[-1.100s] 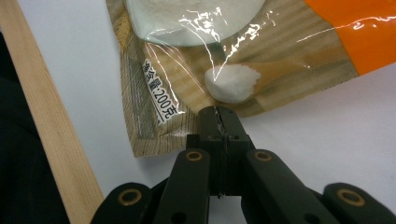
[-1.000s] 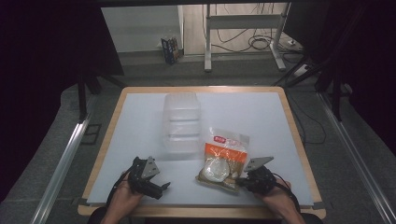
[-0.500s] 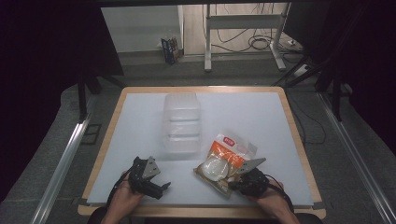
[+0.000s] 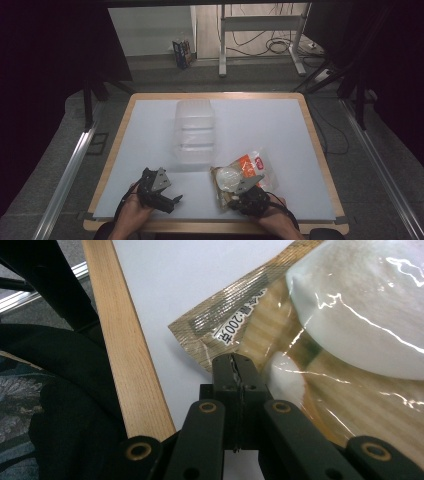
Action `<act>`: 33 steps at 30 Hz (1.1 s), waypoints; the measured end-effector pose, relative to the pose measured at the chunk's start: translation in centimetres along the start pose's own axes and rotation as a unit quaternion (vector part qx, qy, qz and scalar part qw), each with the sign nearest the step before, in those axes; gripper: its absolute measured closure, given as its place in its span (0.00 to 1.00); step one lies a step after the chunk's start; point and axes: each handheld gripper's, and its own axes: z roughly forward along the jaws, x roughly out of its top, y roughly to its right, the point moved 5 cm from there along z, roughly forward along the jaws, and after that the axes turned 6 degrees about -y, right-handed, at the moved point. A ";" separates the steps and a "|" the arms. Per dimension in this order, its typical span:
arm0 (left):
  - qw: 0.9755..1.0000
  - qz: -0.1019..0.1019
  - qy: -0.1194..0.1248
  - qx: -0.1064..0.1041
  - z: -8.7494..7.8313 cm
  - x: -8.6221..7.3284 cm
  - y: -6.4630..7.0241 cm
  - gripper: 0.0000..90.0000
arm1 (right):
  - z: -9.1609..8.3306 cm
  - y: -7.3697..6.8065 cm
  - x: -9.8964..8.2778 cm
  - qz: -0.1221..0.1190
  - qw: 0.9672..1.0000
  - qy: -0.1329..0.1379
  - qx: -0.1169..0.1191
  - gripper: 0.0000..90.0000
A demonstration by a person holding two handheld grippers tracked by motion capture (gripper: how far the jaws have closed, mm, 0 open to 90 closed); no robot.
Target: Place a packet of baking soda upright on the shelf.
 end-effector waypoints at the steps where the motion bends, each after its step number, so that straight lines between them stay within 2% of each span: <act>1: 1.000 0.000 0.000 0.000 0.0 0.0 0.0 0.00 | -0.1 0.1 -0.1 0.001 1.000 -0.001 -0.003 0.99; 5: 1.000 -0.001 0.001 0.000 0.0 0.0 0.0 0.00 | -0.4 0.2 -0.3 0.007 1.000 -0.001 -0.003 0.98; 9: 1.000 0.000 0.000 0.000 0.0 0.0 0.0 0.00 | -1.0 0.3 -0.2 0.009 1.000 0.010 -0.005 0.95; 20: 1.000 -0.001 -0.001 0.001 0.0 -0.1 0.0 0.00 | -3.2 1.2 -0.4 0.022 0.998 0.036 -0.035 0.86; 25: 1.000 0.001 -0.003 0.001 0.0 -0.1 -0.1 0.00 | -4.6 2.2 -0.5 0.025 0.996 0.044 -0.074 0.79; 27: 1.000 0.000 -0.003 0.001 0.0 -0.1 -0.1 0.00 | -5.2 2.7 -0.7 0.029 0.994 0.043 -0.099 0.76; 30: 1.000 0.000 -0.004 0.001 0.0 -0.2 -0.1 0.00 | -6.3 3.7 -1.1 0.039 0.990 0.049 -0.123 0.70; 33: 1.000 0.000 -0.004 0.001 0.1 -0.2 -0.1 0.00 | -7.4 4.7 -1.5 0.053 0.986 0.055 -0.150 0.61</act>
